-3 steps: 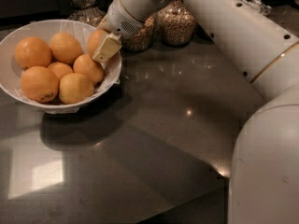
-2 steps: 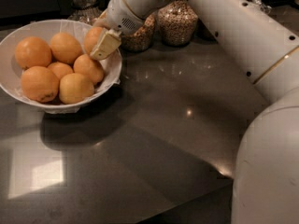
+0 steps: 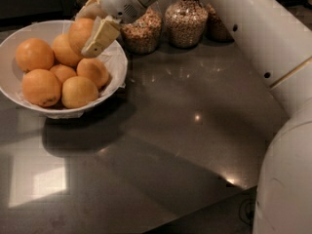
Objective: Pick orange from white bowl
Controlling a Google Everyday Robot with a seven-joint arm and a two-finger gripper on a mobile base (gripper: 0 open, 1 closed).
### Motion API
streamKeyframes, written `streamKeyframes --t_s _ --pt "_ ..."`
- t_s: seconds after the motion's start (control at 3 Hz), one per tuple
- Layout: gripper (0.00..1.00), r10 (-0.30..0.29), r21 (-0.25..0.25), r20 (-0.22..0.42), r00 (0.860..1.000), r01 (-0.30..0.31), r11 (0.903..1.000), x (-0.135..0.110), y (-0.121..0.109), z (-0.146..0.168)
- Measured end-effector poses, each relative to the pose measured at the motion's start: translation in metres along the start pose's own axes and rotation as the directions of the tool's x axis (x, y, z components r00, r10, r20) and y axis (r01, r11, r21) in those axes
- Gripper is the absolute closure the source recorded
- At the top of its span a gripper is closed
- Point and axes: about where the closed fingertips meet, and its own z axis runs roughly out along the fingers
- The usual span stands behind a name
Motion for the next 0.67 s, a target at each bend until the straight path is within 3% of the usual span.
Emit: streamKeyframes --t_s 0.33,0.67 --pt "1.00 -0.044 -0.028 0.074 0.996 0.046 0.9985 -0.0210 0.0055 -0.0003" --pt "1.00 -0.046 -0.030 0.077 0.996 0.048 0.9984 -0.0222 0.0058 -0.0001"
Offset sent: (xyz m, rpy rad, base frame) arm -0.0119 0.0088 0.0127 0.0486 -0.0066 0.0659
